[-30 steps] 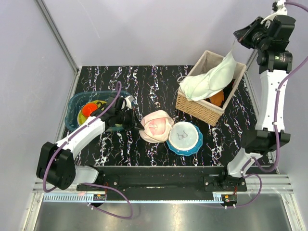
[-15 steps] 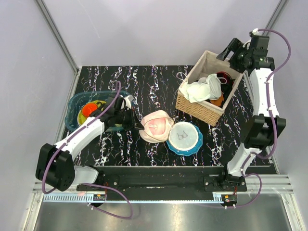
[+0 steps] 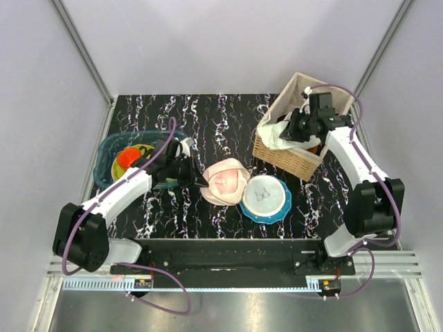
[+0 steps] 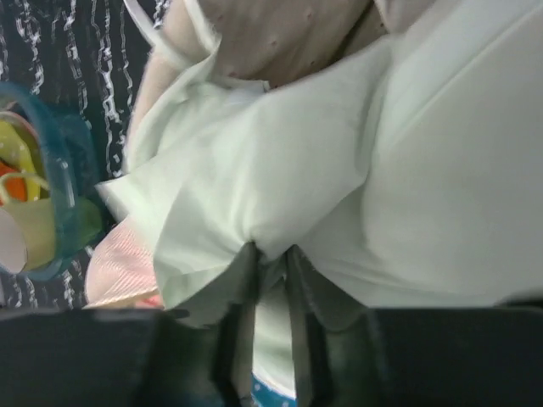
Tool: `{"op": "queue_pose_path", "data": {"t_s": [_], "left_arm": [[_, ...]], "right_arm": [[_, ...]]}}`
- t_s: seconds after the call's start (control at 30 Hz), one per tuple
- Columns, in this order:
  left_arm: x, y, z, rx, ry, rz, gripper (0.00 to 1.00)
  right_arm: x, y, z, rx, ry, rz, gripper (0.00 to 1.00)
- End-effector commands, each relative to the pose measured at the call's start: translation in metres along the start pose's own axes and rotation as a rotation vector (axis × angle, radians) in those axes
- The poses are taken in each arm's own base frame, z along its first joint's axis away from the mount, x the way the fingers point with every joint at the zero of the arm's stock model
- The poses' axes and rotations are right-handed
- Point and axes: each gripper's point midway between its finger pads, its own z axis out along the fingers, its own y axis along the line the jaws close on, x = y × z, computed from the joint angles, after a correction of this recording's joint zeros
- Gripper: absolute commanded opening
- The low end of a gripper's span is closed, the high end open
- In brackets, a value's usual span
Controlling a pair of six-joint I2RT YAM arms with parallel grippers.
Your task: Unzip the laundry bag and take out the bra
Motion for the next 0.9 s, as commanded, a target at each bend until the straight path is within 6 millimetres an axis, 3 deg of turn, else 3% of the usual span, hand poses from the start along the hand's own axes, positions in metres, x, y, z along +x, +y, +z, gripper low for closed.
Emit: {"op": "queue_pose_path", "data": {"t_s": [0.0,0.07,0.17,0.23,0.37,0.43,0.5,0.53,0.57,0.6,0.63,0.77,0.8,0.87], "left_arm": [[-0.003,-0.007,0.004,0.042,-0.003,0.02,0.0],[-0.002,-0.007,0.005,0.042,0.0,0.021,0.0],[-0.002,-0.009,0.002,0.043,-0.001,0.028,0.0],[-0.002,-0.009,0.0,0.039,-0.008,0.031,0.0],[-0.003,-0.011,-0.004,0.039,-0.021,0.038,0.0],[-0.003,-0.01,-0.006,0.03,-0.021,0.042,0.0],[-0.002,-0.01,-0.006,0.026,-0.019,0.049,0.0],[-0.003,-0.01,-0.007,0.022,-0.024,0.051,0.0],[-0.003,-0.009,-0.007,0.02,-0.024,0.049,0.0],[-0.003,-0.01,-0.008,0.02,-0.027,0.052,0.0],[-0.003,-0.009,-0.008,0.018,-0.029,0.049,0.0],[-0.004,-0.004,-0.007,-0.005,-0.041,0.037,0.0],[-0.006,-0.002,-0.007,-0.021,-0.055,0.03,0.0],[-0.01,0.003,-0.008,-0.049,-0.09,0.018,0.0]], "right_arm": [[-0.012,-0.016,0.019,0.062,-0.08,0.01,0.2],[-0.017,-0.043,0.031,0.184,-0.087,-0.003,0.12],[-0.039,-0.075,0.03,0.273,-0.124,0.047,0.1],[-0.049,-0.089,0.034,0.289,-0.134,0.081,0.11],[-0.058,-0.097,0.035,0.328,-0.12,0.074,0.12],[-0.066,-0.078,0.019,0.263,-0.151,0.068,0.17],[-0.073,-0.055,0.007,0.151,-0.236,0.075,0.37],[-0.086,-0.029,-0.023,0.073,-0.336,0.053,0.46],[-0.085,-0.022,-0.028,0.039,-0.38,0.044,0.53],[-0.087,-0.014,-0.039,0.022,-0.412,0.043,0.73],[-0.09,-0.001,-0.056,-0.005,-0.447,0.02,0.78],[-0.062,0.045,-0.066,-0.111,-0.388,-0.069,0.98],[-0.047,0.064,-0.063,-0.143,-0.356,-0.106,1.0],[-0.02,0.081,-0.061,-0.178,-0.316,-0.13,1.0]]}}
